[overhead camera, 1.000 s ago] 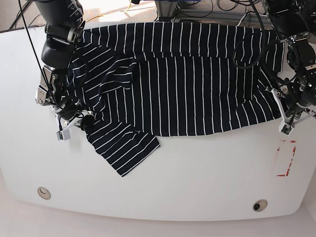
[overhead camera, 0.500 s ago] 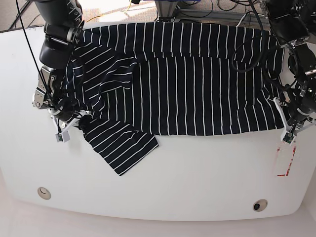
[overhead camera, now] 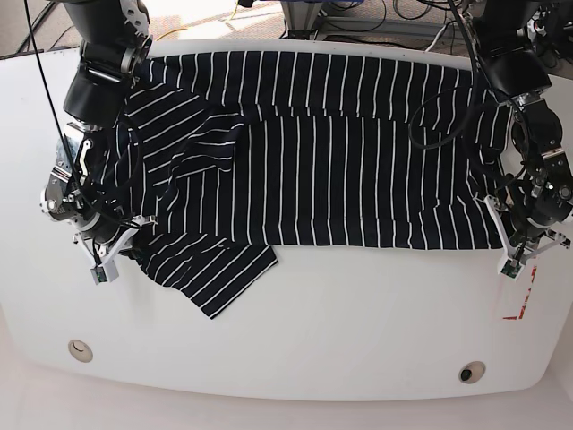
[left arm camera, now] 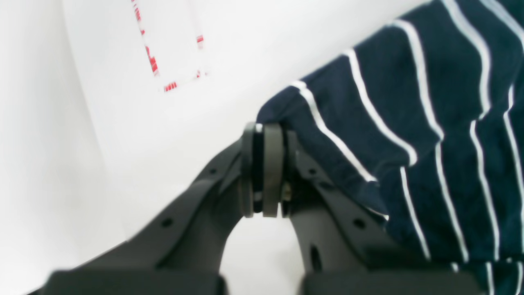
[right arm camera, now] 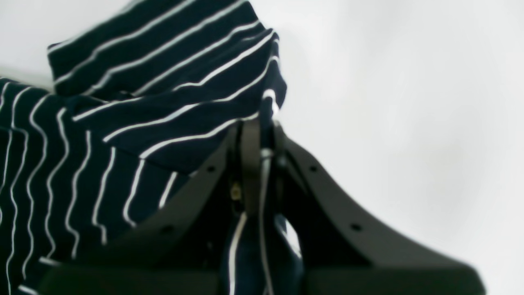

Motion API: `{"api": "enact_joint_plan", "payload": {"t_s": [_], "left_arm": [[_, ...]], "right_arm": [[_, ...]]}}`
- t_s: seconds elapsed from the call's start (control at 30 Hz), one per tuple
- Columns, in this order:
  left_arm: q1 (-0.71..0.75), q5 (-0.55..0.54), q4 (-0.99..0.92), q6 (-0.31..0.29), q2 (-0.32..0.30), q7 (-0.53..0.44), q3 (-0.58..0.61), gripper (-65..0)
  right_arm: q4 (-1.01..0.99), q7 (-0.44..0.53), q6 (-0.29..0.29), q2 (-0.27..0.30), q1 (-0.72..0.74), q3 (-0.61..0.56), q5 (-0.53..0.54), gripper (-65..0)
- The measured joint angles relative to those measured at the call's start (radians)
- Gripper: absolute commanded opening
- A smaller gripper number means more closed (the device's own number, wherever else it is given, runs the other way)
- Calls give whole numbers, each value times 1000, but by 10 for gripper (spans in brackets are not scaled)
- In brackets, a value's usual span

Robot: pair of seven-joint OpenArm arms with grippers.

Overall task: Layout the t-shirt on the table in an organized manner, then fold the t-shirt properly
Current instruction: 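Fold the shirt over itself with both grippers, pulling the edge across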

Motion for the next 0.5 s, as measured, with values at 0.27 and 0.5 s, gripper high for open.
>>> {"api": "enact_joint_plan", "payload": {"t_s": [0.27,0.5], "left_arm": [[-37,10,-75,1,-5,-50,0,-650],[-39,10,-121,-3,-46,-109,0,-650]], "right_arm": [[111,-84,0,0,-12,0,-1,-650],[183,-121,3,23,-37,-2,3,-650]]}}
